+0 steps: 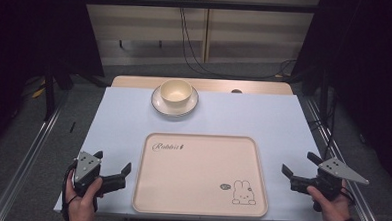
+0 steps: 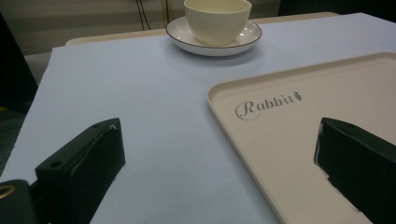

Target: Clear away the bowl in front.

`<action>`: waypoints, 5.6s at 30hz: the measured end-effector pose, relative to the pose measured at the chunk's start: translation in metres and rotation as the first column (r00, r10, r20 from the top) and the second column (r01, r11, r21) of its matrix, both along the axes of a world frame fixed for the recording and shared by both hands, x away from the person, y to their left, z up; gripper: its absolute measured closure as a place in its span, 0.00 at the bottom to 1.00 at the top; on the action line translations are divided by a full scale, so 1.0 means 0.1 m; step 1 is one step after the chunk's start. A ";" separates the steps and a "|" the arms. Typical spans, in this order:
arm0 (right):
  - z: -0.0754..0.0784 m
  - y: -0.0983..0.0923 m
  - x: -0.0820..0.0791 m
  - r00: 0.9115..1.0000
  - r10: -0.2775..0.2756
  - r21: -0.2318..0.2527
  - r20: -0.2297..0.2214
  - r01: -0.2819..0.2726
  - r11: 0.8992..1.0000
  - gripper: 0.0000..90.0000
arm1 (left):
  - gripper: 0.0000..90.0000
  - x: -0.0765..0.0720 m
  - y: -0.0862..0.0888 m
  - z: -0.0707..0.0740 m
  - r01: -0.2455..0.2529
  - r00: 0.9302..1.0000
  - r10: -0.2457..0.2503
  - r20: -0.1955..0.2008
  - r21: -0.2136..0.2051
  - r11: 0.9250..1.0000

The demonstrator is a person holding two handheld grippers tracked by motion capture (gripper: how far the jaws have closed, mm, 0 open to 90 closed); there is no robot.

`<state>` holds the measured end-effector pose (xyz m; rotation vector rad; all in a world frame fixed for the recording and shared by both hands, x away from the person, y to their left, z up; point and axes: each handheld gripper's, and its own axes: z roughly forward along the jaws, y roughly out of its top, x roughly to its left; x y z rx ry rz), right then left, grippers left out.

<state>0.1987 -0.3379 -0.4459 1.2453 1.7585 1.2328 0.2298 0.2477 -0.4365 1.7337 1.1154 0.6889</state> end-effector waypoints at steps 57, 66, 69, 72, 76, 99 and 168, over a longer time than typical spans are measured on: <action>-0.04 0.04 -0.01 0.996 0.086 -0.014 -0.018 -0.086 0.996 0.04 | 0.05 0.61 -0.23 0.18 0.139 0.988 -0.143 -0.065 -0.061 0.988; -0.04 0.04 0.00 0.996 0.086 -0.015 -0.017 -0.086 0.996 0.04 | 0.05 0.78 -0.38 0.23 0.164 0.984 -0.167 -0.054 -0.063 0.985; -0.04 0.04 -0.01 0.996 0.087 -0.013 -0.017 -0.088 0.996 0.04 | 0.05 0.83 -0.42 0.27 0.180 0.982 -0.183 -0.049 -0.063 0.982; -0.04 0.04 0.00 0.997 0.082 -0.014 -0.015 -0.082 0.997 0.04 | 0.05 0.86 -0.50 0.37 0.187 0.982 -0.188 -0.015 -0.059 0.981; -0.04 0.04 0.00 0.996 0.086 -0.015 -0.012 -0.086 0.996 0.05 | 0.05 0.91 -0.54 0.41 0.184 0.983 -0.185 -0.005 -0.063 0.981; -0.04 0.03 0.00 0.995 0.100 -0.006 -0.012 -0.100 0.995 0.05 | 0.05 1.42 -0.79 0.42 0.199 0.980 -0.200 -0.017 -0.036 0.979; -0.05 0.02 0.00 0.993 0.118 0.014 -0.017 -0.118 0.993 0.07 | 0.16 2.99 -1.17 0.12 -0.012 0.982 0.040 -0.182 0.154 0.988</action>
